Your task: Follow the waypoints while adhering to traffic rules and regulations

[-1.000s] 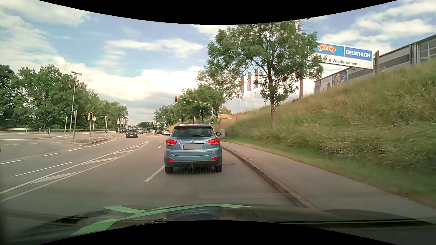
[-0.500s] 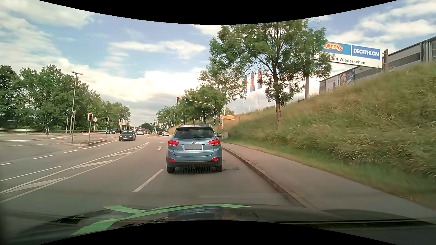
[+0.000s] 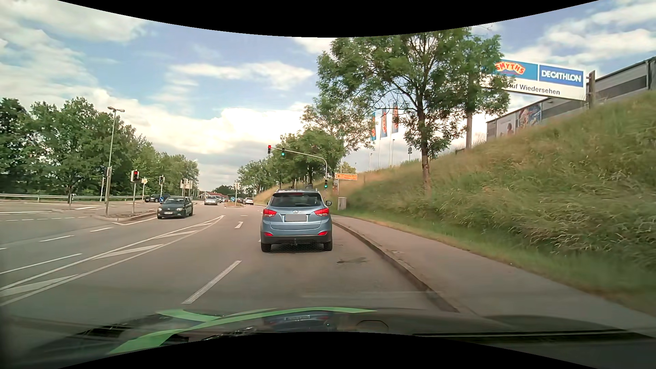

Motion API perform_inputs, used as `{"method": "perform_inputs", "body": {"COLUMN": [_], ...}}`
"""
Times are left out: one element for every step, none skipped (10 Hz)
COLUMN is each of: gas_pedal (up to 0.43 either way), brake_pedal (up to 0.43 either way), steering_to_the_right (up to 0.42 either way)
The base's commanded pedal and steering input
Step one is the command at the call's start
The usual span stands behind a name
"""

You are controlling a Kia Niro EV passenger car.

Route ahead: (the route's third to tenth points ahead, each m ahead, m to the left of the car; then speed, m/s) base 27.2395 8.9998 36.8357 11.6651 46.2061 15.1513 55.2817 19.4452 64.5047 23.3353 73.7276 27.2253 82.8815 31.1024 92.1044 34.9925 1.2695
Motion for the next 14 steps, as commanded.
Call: {"method": "perform_inputs", "body": {"gas_pedal": [0.287,0.299,0.319,0.331,0.358,0.358,0.358,0.358,0.358,0.358,0.358,0.358,0.358,0.358], "brake_pedal": [0.0,0.0,0.0,0.0,0.0,0.0,0.0,0.0,0.0,0.0,0.0,0.0,0.0,0.0], "steering_to_the_right": [-0.063,-0.063,-0.063,-0.061,-0.059,-0.058,-0.058,-0.058,-0.057,-0.057,-0.057,-0.058,-0.059,-0.059]}}
